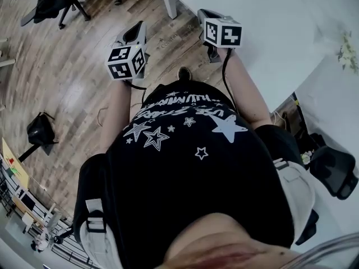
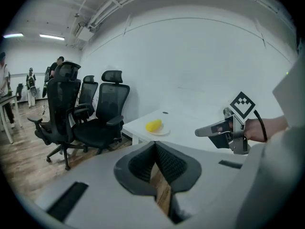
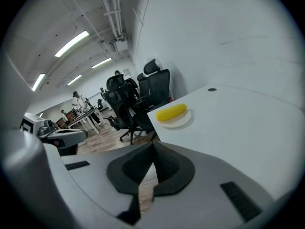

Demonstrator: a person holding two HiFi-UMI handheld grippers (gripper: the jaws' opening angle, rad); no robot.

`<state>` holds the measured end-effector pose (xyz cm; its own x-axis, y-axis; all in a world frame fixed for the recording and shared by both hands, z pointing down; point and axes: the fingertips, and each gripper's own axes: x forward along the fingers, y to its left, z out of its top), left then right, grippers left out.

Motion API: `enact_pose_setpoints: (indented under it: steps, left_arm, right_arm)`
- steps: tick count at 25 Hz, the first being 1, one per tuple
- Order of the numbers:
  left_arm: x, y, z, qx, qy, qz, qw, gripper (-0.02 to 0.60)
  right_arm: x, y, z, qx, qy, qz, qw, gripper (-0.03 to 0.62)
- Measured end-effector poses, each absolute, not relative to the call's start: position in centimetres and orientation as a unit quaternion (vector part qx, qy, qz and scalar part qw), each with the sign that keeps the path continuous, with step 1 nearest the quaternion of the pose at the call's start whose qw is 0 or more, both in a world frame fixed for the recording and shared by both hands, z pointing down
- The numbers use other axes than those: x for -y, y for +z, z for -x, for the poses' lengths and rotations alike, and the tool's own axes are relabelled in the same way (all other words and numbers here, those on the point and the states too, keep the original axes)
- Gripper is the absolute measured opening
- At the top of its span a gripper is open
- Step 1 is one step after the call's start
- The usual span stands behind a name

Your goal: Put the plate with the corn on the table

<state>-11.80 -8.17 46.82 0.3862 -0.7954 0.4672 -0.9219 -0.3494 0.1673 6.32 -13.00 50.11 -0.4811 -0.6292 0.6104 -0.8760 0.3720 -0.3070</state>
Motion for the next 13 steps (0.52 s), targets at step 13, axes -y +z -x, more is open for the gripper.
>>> enact_pose_setpoints:
  steps: [13]
  left_arm:
    - [-0.8, 45.7, 17.1, 0.551, 0.135, -0.795, 0.214, 0.005]
  right_arm:
    - [5.5, 47.4, -0.8, 0.829, 0.271, -0.457, 0.176, 0.006]
